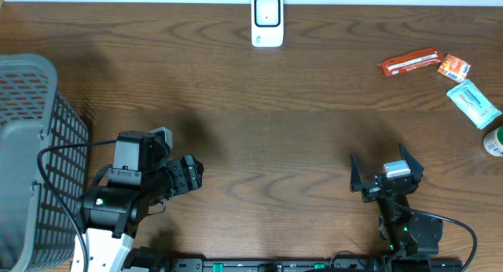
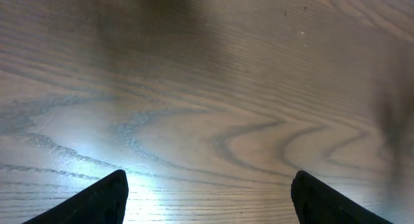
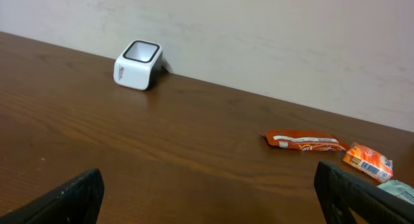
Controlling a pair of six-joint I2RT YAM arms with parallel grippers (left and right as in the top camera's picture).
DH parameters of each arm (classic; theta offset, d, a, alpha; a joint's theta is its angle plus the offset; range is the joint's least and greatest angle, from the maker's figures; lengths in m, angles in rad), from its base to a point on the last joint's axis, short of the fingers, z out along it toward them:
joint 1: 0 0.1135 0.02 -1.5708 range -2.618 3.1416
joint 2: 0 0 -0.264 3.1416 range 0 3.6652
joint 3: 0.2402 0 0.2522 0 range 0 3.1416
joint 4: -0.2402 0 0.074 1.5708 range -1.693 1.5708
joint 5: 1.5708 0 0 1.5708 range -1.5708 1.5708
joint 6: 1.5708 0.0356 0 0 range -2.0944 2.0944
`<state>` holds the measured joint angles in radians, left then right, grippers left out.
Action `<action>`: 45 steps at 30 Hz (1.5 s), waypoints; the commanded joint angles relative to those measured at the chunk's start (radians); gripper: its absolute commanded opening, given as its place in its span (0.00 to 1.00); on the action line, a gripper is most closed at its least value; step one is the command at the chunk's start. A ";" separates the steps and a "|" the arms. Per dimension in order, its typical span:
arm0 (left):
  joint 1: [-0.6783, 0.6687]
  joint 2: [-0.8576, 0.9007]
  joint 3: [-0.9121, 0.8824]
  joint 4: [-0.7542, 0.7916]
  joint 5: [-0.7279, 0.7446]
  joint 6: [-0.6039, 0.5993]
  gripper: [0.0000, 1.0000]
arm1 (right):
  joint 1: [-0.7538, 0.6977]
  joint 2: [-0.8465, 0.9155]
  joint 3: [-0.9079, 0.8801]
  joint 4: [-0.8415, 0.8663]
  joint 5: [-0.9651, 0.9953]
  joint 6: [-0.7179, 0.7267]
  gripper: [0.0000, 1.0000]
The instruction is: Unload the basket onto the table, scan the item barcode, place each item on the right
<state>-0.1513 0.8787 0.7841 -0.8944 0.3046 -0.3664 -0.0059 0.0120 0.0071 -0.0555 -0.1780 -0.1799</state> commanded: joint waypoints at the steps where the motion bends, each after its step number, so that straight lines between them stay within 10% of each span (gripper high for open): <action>1: 0.003 -0.005 0.005 -0.009 -0.092 0.049 0.81 | 0.008 -0.005 -0.002 -0.005 0.016 0.018 0.99; 16: 0.019 -0.497 -0.504 0.898 -0.140 0.288 0.81 | 0.008 -0.006 -0.002 -0.005 0.016 0.018 0.99; 25: 0.084 -0.778 -0.779 1.004 -0.137 0.333 0.81 | 0.008 -0.006 -0.002 -0.005 0.016 0.018 0.99; 45: 0.084 -0.869 -0.780 0.835 -0.145 0.400 0.82 | 0.008 -0.005 -0.002 -0.005 0.016 0.018 0.99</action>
<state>-0.0727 0.0505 0.0128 -0.0116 0.1501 0.0200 -0.0059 0.0120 0.0071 -0.0566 -0.1635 -0.1795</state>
